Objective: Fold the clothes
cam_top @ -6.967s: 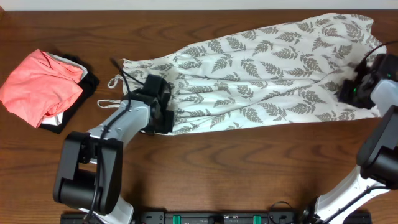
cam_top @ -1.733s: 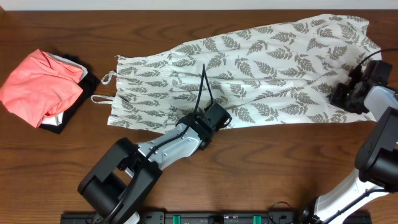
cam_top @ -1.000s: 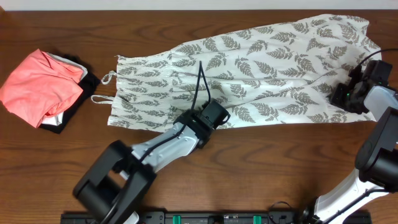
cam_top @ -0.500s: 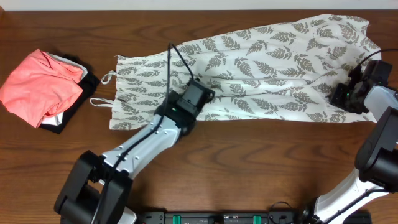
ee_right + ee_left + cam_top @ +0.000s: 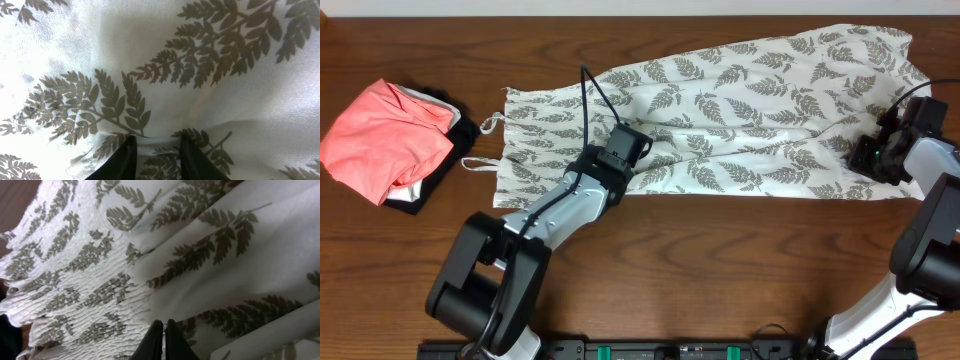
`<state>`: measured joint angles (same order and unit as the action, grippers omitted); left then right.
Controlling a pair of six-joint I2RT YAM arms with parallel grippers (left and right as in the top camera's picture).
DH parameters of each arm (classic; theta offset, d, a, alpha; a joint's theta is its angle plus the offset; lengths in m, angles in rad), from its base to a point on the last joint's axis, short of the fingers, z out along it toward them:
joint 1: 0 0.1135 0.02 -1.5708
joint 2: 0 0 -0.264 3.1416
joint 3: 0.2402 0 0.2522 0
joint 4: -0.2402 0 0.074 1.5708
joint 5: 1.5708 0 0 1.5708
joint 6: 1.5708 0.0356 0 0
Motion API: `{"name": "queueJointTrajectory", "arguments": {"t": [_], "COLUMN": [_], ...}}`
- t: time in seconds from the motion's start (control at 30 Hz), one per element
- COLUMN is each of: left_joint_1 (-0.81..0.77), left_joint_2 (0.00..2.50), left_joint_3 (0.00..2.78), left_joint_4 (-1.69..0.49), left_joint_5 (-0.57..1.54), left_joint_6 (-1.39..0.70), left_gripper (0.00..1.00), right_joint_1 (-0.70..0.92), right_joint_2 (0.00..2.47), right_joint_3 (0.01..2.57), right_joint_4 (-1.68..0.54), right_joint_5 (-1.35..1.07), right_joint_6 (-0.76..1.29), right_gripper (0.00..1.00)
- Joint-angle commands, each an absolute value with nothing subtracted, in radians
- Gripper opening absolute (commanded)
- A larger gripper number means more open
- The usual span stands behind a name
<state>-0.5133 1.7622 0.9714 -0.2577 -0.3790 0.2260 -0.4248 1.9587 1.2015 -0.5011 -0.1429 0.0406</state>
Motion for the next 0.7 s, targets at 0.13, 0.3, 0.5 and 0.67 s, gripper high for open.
{"name": "queueJointTrajectory", "arguments": {"t": [0.13, 0.3, 0.5, 0.67], "left_joint_1": [-0.511, -0.524, -0.588, -0.608], "left_joint_2": [1.673, 1.583, 1.607, 1.662], "left_joint_3": [1.001, 1.015, 0.999, 0.999], "left_joint_4": [-0.313, -0.412, -0.469, -0.432], "left_joint_5": [-0.375, -0.336, -0.222, -0.188], "left_joint_6": [0.228, 0.228, 0.228, 0.228], "left_gripper": [0.06, 0.09, 0.24, 0.27], "right_joint_1": [-0.412, -0.412, -0.412, -0.412], "right_joint_2": [1.939, 1.939, 1.939, 1.939], "right_joint_3": [1.182, 1.182, 1.182, 1.182], "right_joint_4": [-0.512, -0.512, -0.513, -0.517], "right_joint_5": [-0.157, -0.157, -0.157, -0.157], "right_joint_6": [0.044, 0.044, 0.044, 0.044], "right_gripper": [0.25, 0.25, 0.25, 0.25]}}
